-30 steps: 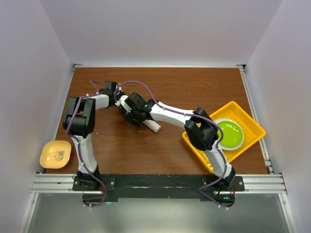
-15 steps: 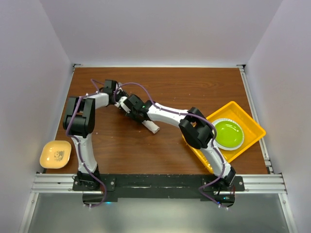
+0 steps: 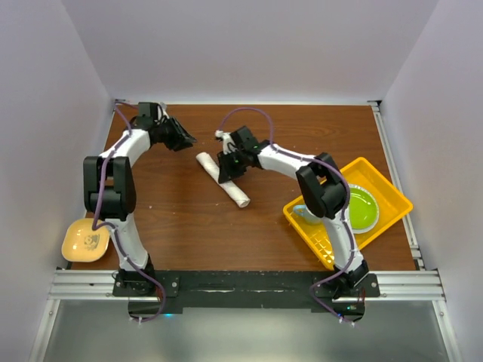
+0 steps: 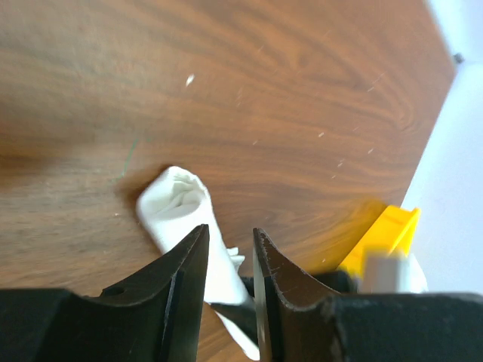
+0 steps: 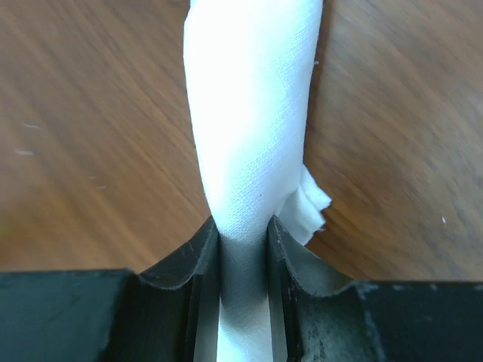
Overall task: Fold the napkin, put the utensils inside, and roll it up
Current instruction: Roll the napkin with the utensil
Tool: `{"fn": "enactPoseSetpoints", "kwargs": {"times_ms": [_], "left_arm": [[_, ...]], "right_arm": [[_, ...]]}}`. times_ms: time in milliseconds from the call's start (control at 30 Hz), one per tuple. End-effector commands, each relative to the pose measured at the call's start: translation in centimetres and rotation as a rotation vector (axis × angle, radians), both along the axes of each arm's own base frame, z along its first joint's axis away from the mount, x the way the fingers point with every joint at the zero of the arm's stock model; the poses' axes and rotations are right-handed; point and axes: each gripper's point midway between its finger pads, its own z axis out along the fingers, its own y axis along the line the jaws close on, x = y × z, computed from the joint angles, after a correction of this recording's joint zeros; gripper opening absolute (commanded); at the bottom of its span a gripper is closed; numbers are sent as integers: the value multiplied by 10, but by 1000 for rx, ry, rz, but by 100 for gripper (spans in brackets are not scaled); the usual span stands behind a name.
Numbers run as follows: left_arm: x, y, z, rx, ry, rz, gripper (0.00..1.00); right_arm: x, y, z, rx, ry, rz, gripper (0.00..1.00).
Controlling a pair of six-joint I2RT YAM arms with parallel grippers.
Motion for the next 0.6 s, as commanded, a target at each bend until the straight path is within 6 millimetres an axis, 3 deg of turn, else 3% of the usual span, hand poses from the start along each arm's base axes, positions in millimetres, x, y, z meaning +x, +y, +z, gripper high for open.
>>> {"fn": "enactPoseSetpoints", "kwargs": {"times_ms": [0, 100, 133, 300, 333, 400, 567], "left_arm": [[1, -9, 38, -39, -103, -47, 32], [-5, -31, 35, -129, -134, -79, 30], [-14, -44, 26, -152, -110, -105, 30], [-21, -97, 22, -286, -142, -177, 28], [-26, -108, 13, -303, -124, -194, 28], [-22, -119, 15, -335, -147, -197, 27], [-22, -131, -19, -348, -88, -189, 24]], "right_arm": [[-30, -15, -4, 290, 457, -141, 14], [-28, -19, -5, 451, 600, -182, 15], [-31, -20, -10, 494, 652, -186, 15], [-24, -39, -33, 508, 701, -207, 15], [-25, -41, -37, 491, 701, -201, 16], [-24, -47, -43, 471, 698, -212, 18], [-22, -53, -46, 463, 684, -219, 20]]}}
